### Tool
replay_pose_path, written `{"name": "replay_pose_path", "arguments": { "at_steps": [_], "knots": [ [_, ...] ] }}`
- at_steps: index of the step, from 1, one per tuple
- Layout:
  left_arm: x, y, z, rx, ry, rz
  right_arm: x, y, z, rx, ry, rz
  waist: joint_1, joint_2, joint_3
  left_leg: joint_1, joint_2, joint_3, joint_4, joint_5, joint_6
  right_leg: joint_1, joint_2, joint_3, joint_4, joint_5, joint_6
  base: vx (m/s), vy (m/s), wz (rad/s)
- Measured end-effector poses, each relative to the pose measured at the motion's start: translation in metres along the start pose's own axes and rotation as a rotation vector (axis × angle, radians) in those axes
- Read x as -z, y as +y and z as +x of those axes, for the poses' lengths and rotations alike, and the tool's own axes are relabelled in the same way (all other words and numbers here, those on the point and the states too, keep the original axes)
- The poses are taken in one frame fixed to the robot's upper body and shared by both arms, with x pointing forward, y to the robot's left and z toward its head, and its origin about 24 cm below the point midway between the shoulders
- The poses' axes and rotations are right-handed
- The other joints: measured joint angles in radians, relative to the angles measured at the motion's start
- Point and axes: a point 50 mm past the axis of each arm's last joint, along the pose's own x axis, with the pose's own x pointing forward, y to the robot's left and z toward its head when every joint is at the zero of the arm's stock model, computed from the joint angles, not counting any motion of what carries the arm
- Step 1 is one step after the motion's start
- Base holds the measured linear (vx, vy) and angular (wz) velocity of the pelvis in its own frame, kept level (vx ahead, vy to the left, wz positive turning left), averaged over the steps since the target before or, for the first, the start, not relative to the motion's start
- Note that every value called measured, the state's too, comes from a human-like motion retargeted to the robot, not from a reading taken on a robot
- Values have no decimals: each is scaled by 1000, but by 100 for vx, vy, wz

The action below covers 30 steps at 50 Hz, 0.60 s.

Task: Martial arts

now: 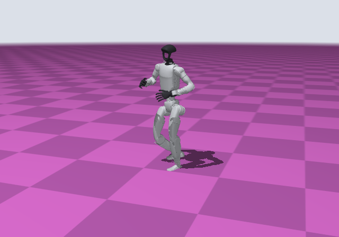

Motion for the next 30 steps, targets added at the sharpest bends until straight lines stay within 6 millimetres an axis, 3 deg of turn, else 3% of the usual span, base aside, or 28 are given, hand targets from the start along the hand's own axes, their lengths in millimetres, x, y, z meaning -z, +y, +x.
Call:
{"name": "replay_pose_path", "arguments": {
  "at_steps": [5,12,15,18,21,26,28,30],
  "knots": [
    [6,1,-2,-53,12,-45,6,3,-4,-42,27,-27,23,2,-8,-114,53,22,105,7,-10,68,85,34,-135,1,9,-37,-7,-9],
    [-5,16,14,-217,-126,-205,18,15,-19,-165,93,-6,8,77,-17,-237,176,4,169,81,-64,61,259,106,-291,-43,-54,-42,-13,-8],
    [-27,32,24,-323,-276,-268,23,22,-28,-247,130,7,-8,109,-10,-268,214,-9,168,134,-100,46,311,121,-316,-58,-85,-42,-15,8],
    [-62,54,31,-428,-494,-311,29,27,-37,-338,175,11,-22,133,-1,-284,228,-39,117,224,-156,19,337,117,-320,-41,-100,-39,-14,19],
    [-107,72,30,-496,-745,-315,36,32,-47,-411,233,16,-43,131,3,-317,221,-56,103,222,-180,-27,319,99,-276,-30,-93,-38,-11,45],
    [-177,81,15,-497,-1132,-298,47,29,-57,-467,320,16,-66,128,14,-341,237,21,262,106,-120,-102,273,70,-220,-1,-68,-32,-5,45],
    [-188,75,12,-449,-1191,-300,48,23,-53,-438,327,14,-67,132,30,-344,276,52,477,1,-70,-122,267,73,-192,1,-61,-29,-1,6],
    [-184,66,15,-381,-1150,-303,43,13,-43,-374,293,-2,-63,151,49,-323,340,64,721,-97,-21,-137,289,80,-171,4,-61,-28,0,-50]
  ]
}}
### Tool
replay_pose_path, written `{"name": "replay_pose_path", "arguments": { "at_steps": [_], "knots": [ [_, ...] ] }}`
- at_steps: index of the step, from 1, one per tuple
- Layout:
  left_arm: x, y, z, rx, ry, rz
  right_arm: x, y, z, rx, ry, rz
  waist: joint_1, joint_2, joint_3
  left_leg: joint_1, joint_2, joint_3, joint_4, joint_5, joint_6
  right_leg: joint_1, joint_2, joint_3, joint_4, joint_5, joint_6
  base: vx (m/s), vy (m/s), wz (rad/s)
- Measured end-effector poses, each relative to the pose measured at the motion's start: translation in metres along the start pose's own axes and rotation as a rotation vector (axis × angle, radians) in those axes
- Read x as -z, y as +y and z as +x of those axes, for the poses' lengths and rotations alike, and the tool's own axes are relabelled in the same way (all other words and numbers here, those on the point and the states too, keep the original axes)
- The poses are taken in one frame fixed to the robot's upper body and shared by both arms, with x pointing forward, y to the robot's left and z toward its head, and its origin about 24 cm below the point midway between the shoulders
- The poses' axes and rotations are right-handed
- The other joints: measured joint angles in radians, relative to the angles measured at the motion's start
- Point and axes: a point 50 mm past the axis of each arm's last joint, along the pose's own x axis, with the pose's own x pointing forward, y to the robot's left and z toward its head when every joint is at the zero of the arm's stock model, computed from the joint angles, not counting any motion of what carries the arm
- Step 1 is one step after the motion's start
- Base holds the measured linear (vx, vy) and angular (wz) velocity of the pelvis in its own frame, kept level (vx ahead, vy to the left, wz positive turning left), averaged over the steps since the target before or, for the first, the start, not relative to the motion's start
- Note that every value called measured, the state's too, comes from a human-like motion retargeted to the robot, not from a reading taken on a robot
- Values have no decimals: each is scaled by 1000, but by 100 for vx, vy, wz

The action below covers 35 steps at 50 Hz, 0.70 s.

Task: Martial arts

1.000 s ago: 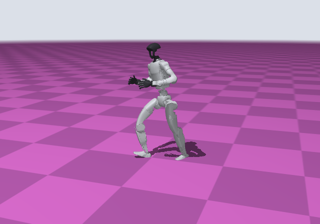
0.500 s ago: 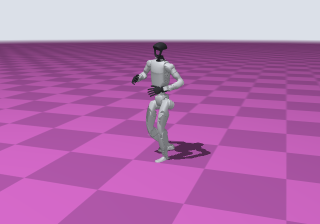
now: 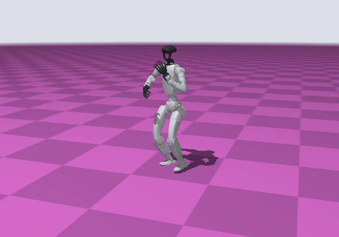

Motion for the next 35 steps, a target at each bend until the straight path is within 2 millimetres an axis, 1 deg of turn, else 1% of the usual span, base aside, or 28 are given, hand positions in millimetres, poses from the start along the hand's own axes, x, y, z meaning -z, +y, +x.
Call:
{"name": "replay_pose_path", "arguments": {
  "at_steps": [2,4,5,7,8,10,12,13,15,16,17,19,21,23,25,27,29,32,35],
  "knots": [
    [20,-3,-20,74,181,-27,-18,-20,4,123,-81,-30,47,99,30,75,158,-42,205,-79,4,44,140,-5,-103,64,-22,-28,-1,-131],
    [47,-6,-59,117,444,-69,-38,-36,5,244,-179,-63,40,156,19,181,216,-61,260,-77,-9,41,194,-3,-167,112,-29,-29,-2,-93],
    [58,-8,-83,137,582,-91,-48,-43,4,305,-230,-77,31,182,10,240,232,-67,255,-68,-25,35,214,-3,-197,136,-30,-30,-2,-67],
    [72,-13,-127,154,803,-137,-65,-55,4,413,-320,-94,-3,224,-10,354,229,-62,167,-39,-66,13,233,-11,-240,180,-24,-31,-1,-45],
    [76,-15,-145,156,882,-161,-72,-59,3,457,-359,-98,-23,238,-18,405,215,-56,100,-28,-87,-3,235,-16,-252,200,-18,-32,1,-17],
    [80,-19,-170,143,983,-194,-81,-65,2,531,-421,-95,-66,249,-29,490,164,-36,-66,-16,-115,-39,213,-29,-258,228,2,-32,2,13],
    [83,-22,-178,122,1009,-206,-82,-67,1,582,-444,-79,-110,230,-34,556,82,-14,-269,-7,-123,-87,157,-39,-226,233,28,-32,4,47],
    [84,-23,-177,116,1004,-206,-80,-67,1,599,-441,-66,-130,213,-35,587,33,-5,-379,2,-122,-116,119,-43,-197,227,41,-35,6,51],
    [85,-25,-174,102,982,-202,-70,-62,0,616,-409,-20,-154,202,-15,601,2,17,-456,-42,-120,-164,78,-65,-125,220,54,-38,9,50],
    [87,-23,-168,103,959,-182,-64,-61,0,623,-393,1,-174,171,-29,652,-72,19,-651,11,-101,-215,17,-64,-83,212,64,-32,12,74],
    [88,-22,-163,101,940,-167,-58,-59,-1,628,-373,26,-187,147,-34,688,-127,24,-790,40,-87,-256,-33,-67,-41,208,71,-30,13,69],
    [88,-21,-160,89,918,-150,-45,-50,-2,628,-320,81,-190,127,-11,706,-158,34,-846,10,-74,-295,-86,-87,41,213,69,-34,13,23],
    [87,-19,-158,84,910,-125,-35,-43,-4,633,-280,123,-185,108,4,725,-192,23,-917,2,-57,-332,-136,-105,118,207,57,-29,14,13],
    [88,-17,-160,81,921,-105,-28,-39,-5,644,-258,151,-171,88,10,747,-224,7,-991,13,-39,-356,-175,-113,184,193,43,-24,14,11],
    [88,-15,-166,78,949,-93,-26,-39,-5,664,-256,161,-154,67,11,773,-249,-9,-1060,37,-24,-364,-203,-114,232,182,32,-20,13,11],
    [88,-13,-173,81,978,-83,-29,-43,-6,687,-275,145,-134,44,9,784,-266,-17,-1084,50,-15,-353,-221,-110,254,175,30,-16,11,11],
    [88,-12,-180,82,1004,-77,-38,-51,-6,714,-315,106,-116,22,5,789,-277,-22,-1086,55,-8,-335,-229,-107,252,169,30,-13,9,8],
    [89,-11,-184,88,1023,-71,-57,-66,-5,752,-398,19,-92,-4,-5,794,-286,-26,-1087,57,-1,-302,-226,-111,210,163,31,-8,6,3],
    [93,-12,-183,99,1018,-79,-78,-80,-4,774,-485,-74,-71,-20,-16,797,-288,-25,-1088,53,5,-273,-213,-123,145,156,26,0,0,0]
  ]
}}
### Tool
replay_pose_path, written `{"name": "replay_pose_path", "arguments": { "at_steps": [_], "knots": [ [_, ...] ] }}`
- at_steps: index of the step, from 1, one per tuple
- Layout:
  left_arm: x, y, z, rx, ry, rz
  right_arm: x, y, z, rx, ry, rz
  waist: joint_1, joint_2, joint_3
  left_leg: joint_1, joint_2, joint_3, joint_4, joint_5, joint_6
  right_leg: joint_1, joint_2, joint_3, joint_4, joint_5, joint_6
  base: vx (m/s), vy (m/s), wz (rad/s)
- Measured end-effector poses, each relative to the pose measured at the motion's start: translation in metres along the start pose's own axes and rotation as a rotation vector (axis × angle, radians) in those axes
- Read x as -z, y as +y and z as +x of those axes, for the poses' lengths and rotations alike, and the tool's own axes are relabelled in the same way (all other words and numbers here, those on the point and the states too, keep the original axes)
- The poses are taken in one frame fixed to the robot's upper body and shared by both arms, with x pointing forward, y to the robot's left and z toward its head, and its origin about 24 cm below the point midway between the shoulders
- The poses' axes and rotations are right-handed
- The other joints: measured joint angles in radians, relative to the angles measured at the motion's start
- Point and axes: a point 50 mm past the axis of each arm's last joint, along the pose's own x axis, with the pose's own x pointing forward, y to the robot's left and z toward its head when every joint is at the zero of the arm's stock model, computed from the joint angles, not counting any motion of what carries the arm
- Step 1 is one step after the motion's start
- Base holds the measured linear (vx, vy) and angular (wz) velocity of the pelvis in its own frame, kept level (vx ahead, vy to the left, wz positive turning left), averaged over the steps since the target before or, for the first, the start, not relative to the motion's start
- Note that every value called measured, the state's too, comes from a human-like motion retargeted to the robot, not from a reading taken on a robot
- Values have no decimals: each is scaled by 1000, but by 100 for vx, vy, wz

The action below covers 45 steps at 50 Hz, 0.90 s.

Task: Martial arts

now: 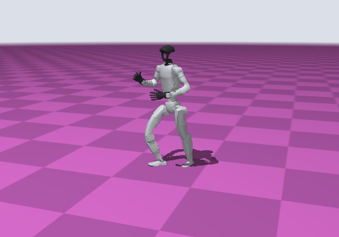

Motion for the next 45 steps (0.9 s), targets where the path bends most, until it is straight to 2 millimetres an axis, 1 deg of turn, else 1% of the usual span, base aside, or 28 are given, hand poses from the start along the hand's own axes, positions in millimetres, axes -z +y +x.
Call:
{"name": "replay_pose_path", "arguments": {
  "at_steps": [4,8,13,17,20,24,27,30,32,35,37,41,43,45],
  "knots": [
    [-3,-1,13,10,-31,-4,-11,-2,15,-5,-84,-38,14,-19,-12,10,-1,-5,-1,-8,7,27,11,-7,-46,-23,-18,0,0,0],
    [-13,-1,31,-3,-96,-14,-7,2,16,-23,-72,-50,12,-27,-11,23,7,-18,0,-18,9,45,25,-10,-53,-50,-41,5,-6,-3],
    [-22,-6,50,-20,-150,-26,16,11,1,-24,53,-13,-3,-19,-1,34,24,-36,3,-10,0,62,46,-18,-57,-63,-54,6,-7,-8],
    [-22,-13,58,-7,-156,-22,34,19,-17,-3,167,49,-16,-5,3,30,37,-53,17,-4,-6,73,64,-26,-78,-57,-53,1,-1,-3],
    [-21,-22,63,32,-149,-10,46,27,-32,13,248,105,-26,5,4,15,44,-63,41,-12,-5,78,77,-31,-102,-41,-45,-5,0,-12],
    [-18,-36,66,101,-134,19,57,40,-48,29,334,180,-33,12,5,-7,45,-91,62,-43,10,66,94,-30,-132,-6,-28,-15,4,-27],
    [-17,-42,66,141,-132,60,62,49,-57,40,379,232,-38,9,9,-22,40,-112,59,-70,29,46,105,-24,-151,30,-6,-24,7,-35],
    [-19,-44,65,161,-142,109,65,57,-62,41,404,279,-48,-1,17,-40,31,-100,41,-63,36,16,114,-13,-175,114,47,-28,7,-28],
    [-20,-44,64,165,-151,138,65,63,-63,32,415,310,-56,-6,21,-60,26,-86,19,-42,31,-14,124,18,-185,137,81,-31,5,-25],
    [-21,-42,62,159,-158,170,66,71,-64,0,427,352,-62,-15,16,-104,17,-60,3,-18,23,-37,101,24,-131,106,74,-29,2,-32],
    [-21,-40,60,155,-158,190,67,76,-66,-39,440,370,-68,-23,6,-136,9,-50,2,-7,19,-31,72,26,-57,69,56,-27,-2,-20],
    [-21,-36,56,141,-158,223,69,83,-71,-115,467,372,-72,-48,-30,-195,-16,-35,-2,20,17,37,16,36,54,-9,28,-24,-5,-12],
    [-21,-34,53,127,-159,238,70,85,-75,-145,479,359,-70,-63,-53,-223,-28,-24,-3,37,19,92,-1,40,56,-36,30,-21,-8,-16],
    [-22,-31,51,103,-166,259,71,87,-77,-173,483,340,-63,-44,-73,-265,2,-11,29,30,18,177,31,9,-26,-39,31,-17,-10,-29]
  ]
}}
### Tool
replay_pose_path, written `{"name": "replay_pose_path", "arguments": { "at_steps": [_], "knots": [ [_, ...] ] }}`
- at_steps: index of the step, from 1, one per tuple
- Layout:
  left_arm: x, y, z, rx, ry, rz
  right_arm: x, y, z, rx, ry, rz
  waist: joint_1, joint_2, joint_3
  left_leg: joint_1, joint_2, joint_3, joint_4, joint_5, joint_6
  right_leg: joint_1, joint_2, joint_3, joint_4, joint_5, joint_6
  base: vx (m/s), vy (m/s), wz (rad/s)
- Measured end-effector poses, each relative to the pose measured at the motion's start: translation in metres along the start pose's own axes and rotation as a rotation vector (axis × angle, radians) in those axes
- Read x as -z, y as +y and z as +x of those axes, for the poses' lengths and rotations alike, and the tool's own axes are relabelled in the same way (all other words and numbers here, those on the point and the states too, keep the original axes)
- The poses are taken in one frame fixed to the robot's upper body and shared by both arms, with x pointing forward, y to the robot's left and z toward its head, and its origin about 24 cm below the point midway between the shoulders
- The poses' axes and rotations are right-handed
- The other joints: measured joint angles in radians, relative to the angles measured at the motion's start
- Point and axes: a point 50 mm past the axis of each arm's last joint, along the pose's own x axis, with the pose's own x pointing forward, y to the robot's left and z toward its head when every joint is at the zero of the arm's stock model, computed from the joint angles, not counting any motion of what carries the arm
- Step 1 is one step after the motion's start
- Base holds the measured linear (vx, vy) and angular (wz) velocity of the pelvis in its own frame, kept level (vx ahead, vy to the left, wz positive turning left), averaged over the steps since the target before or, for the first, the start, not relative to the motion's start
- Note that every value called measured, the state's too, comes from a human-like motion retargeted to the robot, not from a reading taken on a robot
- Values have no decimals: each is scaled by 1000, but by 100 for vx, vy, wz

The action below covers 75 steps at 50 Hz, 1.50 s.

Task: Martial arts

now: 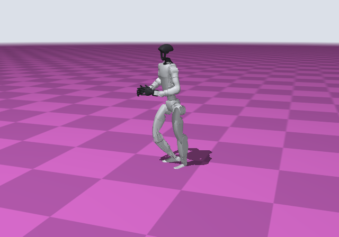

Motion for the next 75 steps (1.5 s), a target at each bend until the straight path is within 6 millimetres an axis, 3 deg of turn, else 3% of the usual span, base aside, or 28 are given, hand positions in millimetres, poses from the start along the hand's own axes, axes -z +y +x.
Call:
{"name": "replay_pose_path", "arguments": {
  "at_steps": [5,7,10,15,18,21,24,26,28,32,36,40,42,45,48,52,55,60,63,67,70,72,75],
  "knots": [
    [2,1,-4,-27,8,32,11,-1,-10,-25,59,-66,37,-10,-31,-125,47,54,187,-47,1,137,58,0,-227,1,27,-14,-13,-43],
    [1,4,-5,-31,11,59,14,-2,-12,-41,76,-101,67,43,-42,-247,154,64,400,-141,-3,200,168,-21,-416,52,14,-9,-15,-61],
    [3,7,-8,-37,23,83,20,-2,-20,-74,111,-143,92,45,-33,-337,213,72,597,-179,-3,213,201,-13,-457,56,14,-9,-16,-47],
    [2,17,-14,-56,38,135,24,-6,-32,-125,150,-203,162,114,-9,-557,394,8,1012,-148,-36,253,355,4,-572,107,-17,-1,-15,-69],
    [0,21,-18,-77,43,141,23,-8,-38,-145,165,-227,213,161,-3,-685,441,-81,1140,-165,-47,282,442,28,-654,150,-31,6,-10,-79],
    [-3,27,-21,-115,38,135,21,-13,-43,-152,177,-258,246,187,-6,-783,458,-130,1148,-170,-53,314,486,47,-736,184,-39,13,-6,-42],
    [-8,42,-19,-172,23,130,8,-25,-41,-145,154,-316,254,175,-28,-858,417,-148,1025,-136,-60,412,482,65,-989,295,-37,21,0,1],
    [-6,47,-23,-211,37,102,0,-29,-38,-138,123,-346,266,184,-34,-894,411,-177,952,-120,-74,430,491,68,-1011,300,-41,21,4,-11],
    [-6,56,-24,-250,37,61,-17,-37,-28,-116,65,-403,257,150,-43,-884,356,-164,784,-65,-79,436,446,66,-1036,298,-41,29,7,18],
    [-1,60,-33,-294,59,-26,-53,-51,-8,-43,-85,-493,275,148,-74,-909,331,-203,693,-9,-97,430,435,70,-987,268,-51,33,12,-12],
    [-4,63,-42,-298,40,-133,-96,-70,10,92,-259,-563,301,127,-108,-880,294,-200,682,44,-88,379,387,56,-805,207,-49,44,18,-30],
    [-6,59,-52,-268,20,-232,-126,-84,17,223,-384,-572,307,82,-120,-801,214,-166,691,49,-49,271,266,47,-422,175,-10,46,21,-17],
    [-8,58,-58,-256,9,-278,-136,-89,17,263,-427,-547,278,5,-96,-705,111,-92,629,48,0,178,90,53,-81,261,33,42,20,15],
    [-8,56,-64,-258,5,-307,-142,-90,11,295,-474,-492,218,-50,-83,-611,2,-41,598,20,59,67,-79,83,256,431,38,44,18,2],
    [-10,63,-66,-282,2,-281,-145,-88,2,315,-516,-433,152,-102,-57,-439,-98,-27,431,47,87,-44,-172,148,442,419,15,49,12,-35],
    [-11,73,-60,-338,-14,-236,-139,-82,-12,319,-512,-391,93,-79,-53,-253,-98,-35,268,47,73,-178,-131,129,424,294,-6,52,2,-81],
    [-21,82,-50,-362,-70,-172,-132,-78,-22,301,-475,-399,65,-38,-60,-126,-63,-26,152,49,50,-255,-70,70,248,242,2,53,-3,-104],
    [-56,90,-27,-357,-256,-17,-123,-79,-39,290,-405,-466,85,60,-101,23,26,49,-23,72,10,-255,73,-121,-301,310,70,49,-7,-131],
    [-82,93,-19,-349,-374,71,-122,-78,-45,266,-381,-514,82,49,-151,58,-2,104,-36,56,3,-295,52,-177,-424,308,104,43,-10,-112],
    [-111,96,-12,-356,-512,157,-130,-75,-49,214,-398,-573,89,82,-223,110,1,154,-9,32,-3,-270,71,-207,-471,343,66,53,-10,-115],
    [-120,97,-10,-371,-564,152,-140,-70,-47,163,-445,-588,103,123,-240,113,42,128,167,54,-33,-223,121,-141,-402,329,13,61,-10,-158],
    [-120,101,-11,-391,-564,134,-151,-66,-43,121,-503,-584,109,183,-191,24,158,112,581,8,-73,-141,205,-105,-370,300,-15,56,-7,-185],
    [-117,106,-13,-397,-522,157,-167,-57,-37,73,-595,-567,125,276,-154,-134,358,103,1101,39,-96,-88,344,-61,-322,263,-51,48,1,-202]
  ]
}}
